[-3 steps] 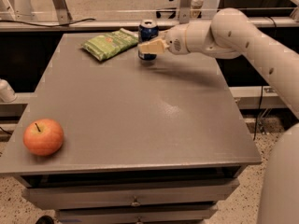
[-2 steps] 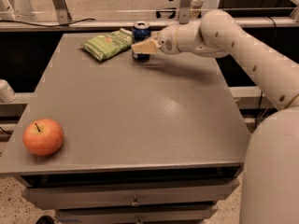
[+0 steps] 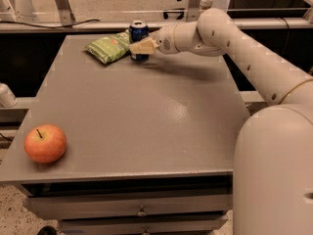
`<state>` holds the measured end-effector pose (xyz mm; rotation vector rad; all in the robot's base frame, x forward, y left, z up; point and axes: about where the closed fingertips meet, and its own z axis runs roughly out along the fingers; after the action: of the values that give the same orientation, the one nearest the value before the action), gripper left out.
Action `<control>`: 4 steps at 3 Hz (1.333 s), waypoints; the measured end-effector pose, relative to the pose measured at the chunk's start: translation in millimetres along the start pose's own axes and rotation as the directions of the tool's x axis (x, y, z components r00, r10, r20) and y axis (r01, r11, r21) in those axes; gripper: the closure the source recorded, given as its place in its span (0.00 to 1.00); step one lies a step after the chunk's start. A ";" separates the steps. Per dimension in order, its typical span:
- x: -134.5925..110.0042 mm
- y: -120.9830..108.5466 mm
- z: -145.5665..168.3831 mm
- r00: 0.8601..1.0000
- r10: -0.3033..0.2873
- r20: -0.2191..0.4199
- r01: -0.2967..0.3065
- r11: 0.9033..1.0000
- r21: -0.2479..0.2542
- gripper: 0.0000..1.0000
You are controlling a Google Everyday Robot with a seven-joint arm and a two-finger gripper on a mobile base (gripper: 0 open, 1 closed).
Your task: Move pepsi can near green jalapeno chip bag
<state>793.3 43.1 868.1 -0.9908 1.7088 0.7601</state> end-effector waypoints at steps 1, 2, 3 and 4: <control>0.9 -1.0 5.7 1.000 0.002 -0.003 -0.002 1.000 -0.005 0.59; 1.9 -2.0 7.5 1.000 0.004 -0.007 -0.004 1.000 -0.006 0.36; 2.4 -3.2 6.3 1.000 0.004 -0.012 -0.004 1.000 -0.006 0.13; 3.0 -2.1 2.2 1.000 0.003 -0.013 -0.003 1.000 -0.008 0.00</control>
Offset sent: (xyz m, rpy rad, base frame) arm 0.0072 -0.0021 -0.0031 -0.0069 0.0082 -0.0050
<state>795.5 43.1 864.5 -1.0016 1.7197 0.7646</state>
